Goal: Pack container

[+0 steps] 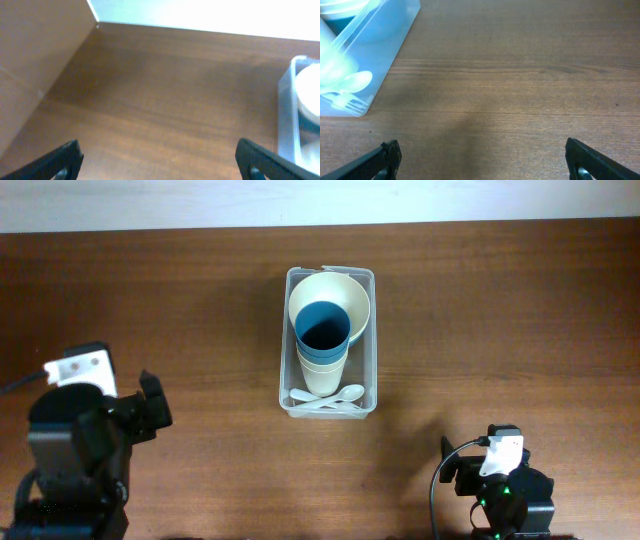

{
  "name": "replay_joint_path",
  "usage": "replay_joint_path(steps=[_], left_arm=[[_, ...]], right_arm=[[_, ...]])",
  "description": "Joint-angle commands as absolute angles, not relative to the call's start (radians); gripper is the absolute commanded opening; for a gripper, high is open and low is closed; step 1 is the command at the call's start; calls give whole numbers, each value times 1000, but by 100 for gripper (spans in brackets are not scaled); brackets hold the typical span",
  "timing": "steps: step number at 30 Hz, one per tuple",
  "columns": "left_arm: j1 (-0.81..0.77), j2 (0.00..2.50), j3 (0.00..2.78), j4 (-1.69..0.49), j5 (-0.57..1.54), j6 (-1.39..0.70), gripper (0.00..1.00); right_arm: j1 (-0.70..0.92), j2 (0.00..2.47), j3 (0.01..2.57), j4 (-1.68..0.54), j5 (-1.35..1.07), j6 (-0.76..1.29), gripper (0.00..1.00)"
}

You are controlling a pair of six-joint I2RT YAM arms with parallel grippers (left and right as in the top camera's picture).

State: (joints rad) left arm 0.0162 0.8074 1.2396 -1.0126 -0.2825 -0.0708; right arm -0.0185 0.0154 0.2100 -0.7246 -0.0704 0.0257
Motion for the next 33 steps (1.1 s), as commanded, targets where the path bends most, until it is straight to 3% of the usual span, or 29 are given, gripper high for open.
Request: replay_joint_path(steps=[1,7,17,33], left_arm=[[142,719,1077,-890,48,62,100],[207,574,748,-642,131,135,99],[207,422,425,-431,132,143,100],[187,158,260,-400,135,148,100]], right_arm=[[-13,3,204,-719,-75,22,99],[-13,3,204,-719,-75,22,99],[-13,3,204,-719,-75,22,99],[-13,3,204,-718,-75,22,99]])
